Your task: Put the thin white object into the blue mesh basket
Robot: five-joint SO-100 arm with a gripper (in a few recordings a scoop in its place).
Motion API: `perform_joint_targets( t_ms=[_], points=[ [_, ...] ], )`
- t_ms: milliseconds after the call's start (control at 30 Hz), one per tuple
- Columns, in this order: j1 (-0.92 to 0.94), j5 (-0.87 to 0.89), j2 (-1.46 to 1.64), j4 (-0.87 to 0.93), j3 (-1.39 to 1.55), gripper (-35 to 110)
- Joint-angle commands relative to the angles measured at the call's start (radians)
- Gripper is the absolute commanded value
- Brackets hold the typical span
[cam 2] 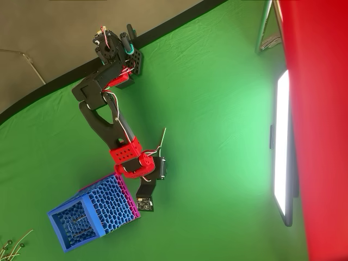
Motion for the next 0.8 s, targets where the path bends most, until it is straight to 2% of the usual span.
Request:
perform_joint_targets(
  t_ms=[0, 367, 567, 767],
  points=[
    [-0.003, 0.023, 0.014, 0.008, -0.063, 2],
    [-0.014, 0.189, 0.098, -0.061, -0.222, 1],
    [0.017, 0.189, 0.193, -0.235, -0.249, 0],
    [0.063, 0.109, 0.305, -0.382, -0.273, 0]
  ],
)
